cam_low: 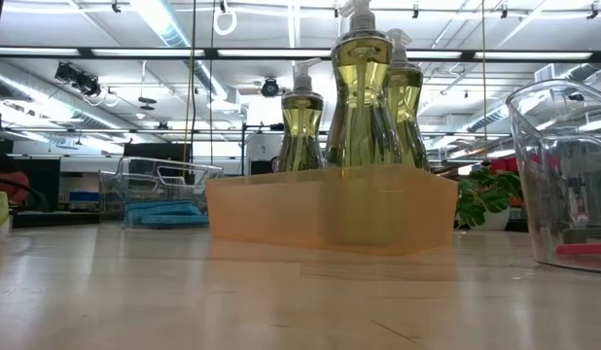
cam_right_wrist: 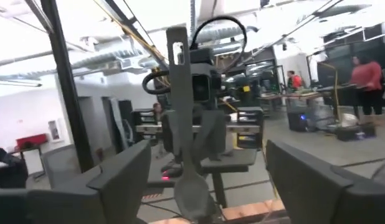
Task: Pick & Place Kitchen Sink Supplies
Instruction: Put the gray dish brush into the bottom transparent bin
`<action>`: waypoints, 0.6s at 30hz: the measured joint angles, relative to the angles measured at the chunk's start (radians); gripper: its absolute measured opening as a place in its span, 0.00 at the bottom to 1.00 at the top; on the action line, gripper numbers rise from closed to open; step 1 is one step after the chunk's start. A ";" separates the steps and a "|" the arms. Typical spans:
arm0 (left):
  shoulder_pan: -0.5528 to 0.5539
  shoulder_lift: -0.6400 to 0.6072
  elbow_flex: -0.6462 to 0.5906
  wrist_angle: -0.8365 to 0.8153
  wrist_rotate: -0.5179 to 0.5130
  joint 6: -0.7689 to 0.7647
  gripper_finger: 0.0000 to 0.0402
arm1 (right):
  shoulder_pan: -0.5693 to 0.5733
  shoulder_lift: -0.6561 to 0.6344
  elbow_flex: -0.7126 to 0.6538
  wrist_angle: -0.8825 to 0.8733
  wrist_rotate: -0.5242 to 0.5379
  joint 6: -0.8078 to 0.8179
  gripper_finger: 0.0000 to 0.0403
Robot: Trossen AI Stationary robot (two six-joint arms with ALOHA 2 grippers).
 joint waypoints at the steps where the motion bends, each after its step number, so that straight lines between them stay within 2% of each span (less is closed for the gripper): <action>1: 0.000 0.000 0.000 0.000 0.000 0.000 0.16 | 0.000 0.021 0.000 0.034 -0.009 0.000 0.81; 7: 0.000 0.007 0.001 0.004 -0.002 -0.003 0.14 | 0.000 0.124 0.000 0.171 -0.013 0.000 0.86; 12: 0.000 0.030 0.000 -0.001 -0.005 -0.014 0.17 | 0.000 0.197 0.000 0.301 -0.014 0.004 0.86; 18: 0.000 0.060 0.000 0.003 -0.005 -0.018 0.14 | 0.000 0.272 0.000 0.453 -0.014 0.044 0.86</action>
